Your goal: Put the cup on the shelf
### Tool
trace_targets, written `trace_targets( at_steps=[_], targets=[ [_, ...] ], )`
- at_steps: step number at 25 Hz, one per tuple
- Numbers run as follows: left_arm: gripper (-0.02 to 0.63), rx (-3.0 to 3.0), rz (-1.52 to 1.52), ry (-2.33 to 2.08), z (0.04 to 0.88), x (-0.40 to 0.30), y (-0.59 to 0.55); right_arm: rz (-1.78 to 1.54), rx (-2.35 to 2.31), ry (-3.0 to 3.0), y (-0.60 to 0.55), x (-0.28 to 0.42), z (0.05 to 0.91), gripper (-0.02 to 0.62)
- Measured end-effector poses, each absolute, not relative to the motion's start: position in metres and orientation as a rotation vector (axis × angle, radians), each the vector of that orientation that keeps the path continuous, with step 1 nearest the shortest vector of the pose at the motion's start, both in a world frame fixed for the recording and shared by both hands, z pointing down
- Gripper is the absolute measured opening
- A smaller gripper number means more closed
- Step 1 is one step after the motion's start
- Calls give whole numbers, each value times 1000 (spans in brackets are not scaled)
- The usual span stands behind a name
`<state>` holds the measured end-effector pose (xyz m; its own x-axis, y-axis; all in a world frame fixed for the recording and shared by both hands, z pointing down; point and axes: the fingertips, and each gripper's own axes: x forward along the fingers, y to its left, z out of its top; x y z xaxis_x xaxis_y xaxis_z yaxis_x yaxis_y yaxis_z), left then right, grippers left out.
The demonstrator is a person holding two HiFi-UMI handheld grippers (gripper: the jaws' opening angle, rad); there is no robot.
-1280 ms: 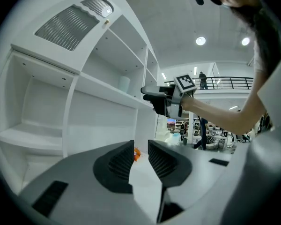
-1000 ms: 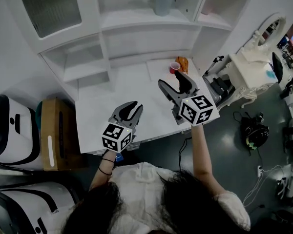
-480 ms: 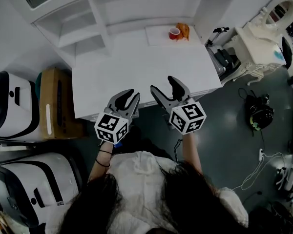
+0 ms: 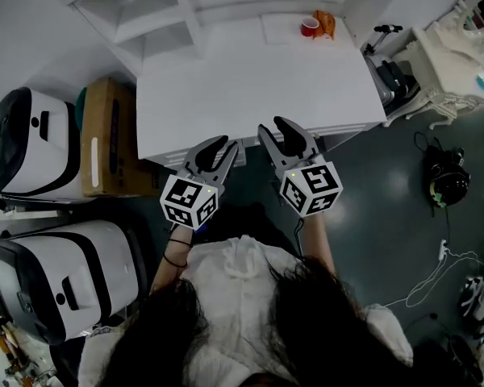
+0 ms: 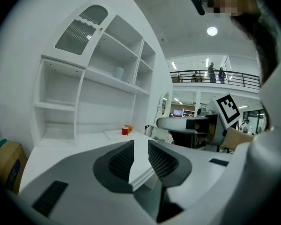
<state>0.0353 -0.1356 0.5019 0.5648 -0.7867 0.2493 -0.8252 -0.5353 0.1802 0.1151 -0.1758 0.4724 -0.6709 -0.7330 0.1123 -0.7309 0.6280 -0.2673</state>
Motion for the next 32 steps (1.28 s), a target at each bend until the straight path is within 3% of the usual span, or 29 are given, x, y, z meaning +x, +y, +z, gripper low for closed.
trace_targets(
  at_steps=[32],
  targets=[
    [91, 2596, 135, -1217, 505, -120, 41, -531, -1401, 2835, 25, -56, 498, 114]
  ],
)
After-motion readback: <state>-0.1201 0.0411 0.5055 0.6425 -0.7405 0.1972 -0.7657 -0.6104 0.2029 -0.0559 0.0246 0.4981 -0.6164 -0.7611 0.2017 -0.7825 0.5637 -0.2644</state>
